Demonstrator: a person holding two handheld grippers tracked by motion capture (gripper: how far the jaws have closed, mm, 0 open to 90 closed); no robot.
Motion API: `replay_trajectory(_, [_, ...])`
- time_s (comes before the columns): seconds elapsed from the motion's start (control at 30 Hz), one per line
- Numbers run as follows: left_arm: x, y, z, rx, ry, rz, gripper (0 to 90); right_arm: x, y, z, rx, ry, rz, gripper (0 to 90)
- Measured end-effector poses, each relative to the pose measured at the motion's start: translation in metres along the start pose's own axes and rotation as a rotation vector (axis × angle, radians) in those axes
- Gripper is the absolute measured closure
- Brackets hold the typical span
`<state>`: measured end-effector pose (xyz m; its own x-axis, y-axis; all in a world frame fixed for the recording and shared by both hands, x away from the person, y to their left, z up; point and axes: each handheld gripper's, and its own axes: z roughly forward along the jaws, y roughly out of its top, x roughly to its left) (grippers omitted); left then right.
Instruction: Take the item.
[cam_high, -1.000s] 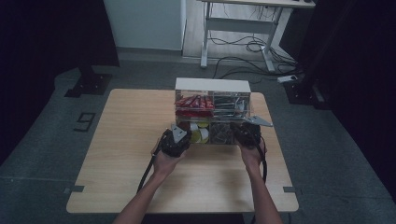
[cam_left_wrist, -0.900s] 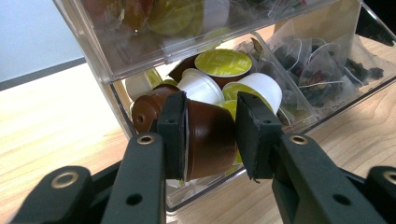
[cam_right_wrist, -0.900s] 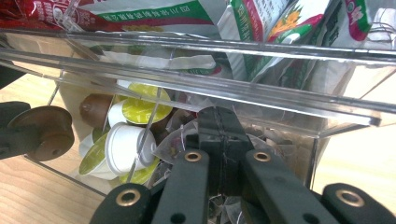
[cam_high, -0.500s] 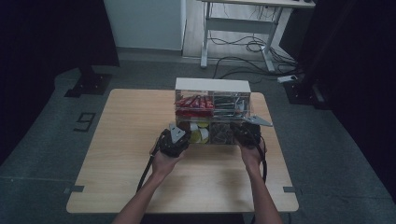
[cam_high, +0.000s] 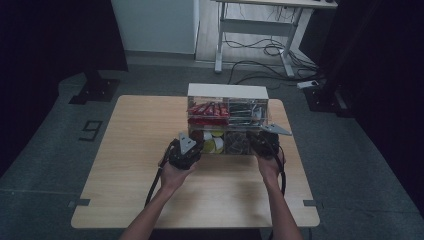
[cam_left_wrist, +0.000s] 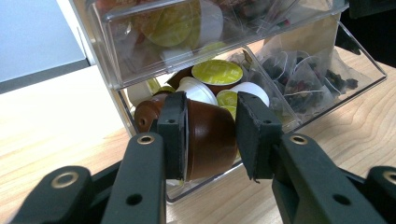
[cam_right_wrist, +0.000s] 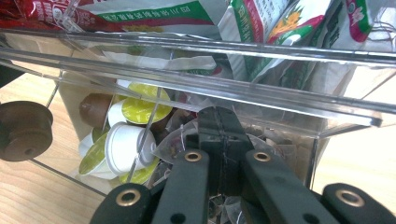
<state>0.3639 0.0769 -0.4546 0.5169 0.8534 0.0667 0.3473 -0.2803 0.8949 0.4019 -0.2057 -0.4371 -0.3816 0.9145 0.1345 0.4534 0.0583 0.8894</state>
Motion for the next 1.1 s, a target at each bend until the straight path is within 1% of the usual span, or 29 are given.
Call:
replay_trajectory(0.1, [0.001, 0.000, -0.002, -0.001, -0.006, -0.008, 65.1, 0.000, 0.000, 0.000, 0.000, 0.000, 0.000, 89.1])
replay_trajectory(0.33, [0.003, 0.000, -0.008, -0.008, -0.005, -0.005, 65.1, 0.000, 0.000, 0.000, 0.000, 0.000, 0.003, 89.1])
replay_trajectory(0.6, [0.007, 0.000, -0.014, -0.010, -0.005, -0.010, 65.1, 0.000, 0.000, 0.000, 0.000, 0.002, 0.004, 89.2])
replay_trajectory(0.93, [0.014, -0.004, -0.022, -0.011, -0.008, -0.028, 65.1, 0.000, 0.000, 0.000, 0.000, 0.000, 0.003, 89.2])
replay_trajectory(1.1, [0.020, -0.008, -0.026, -0.012, -0.005, -0.044, 65.1, 0.000, 0.000, 0.000, 0.000, -0.001, 0.003, 89.2])
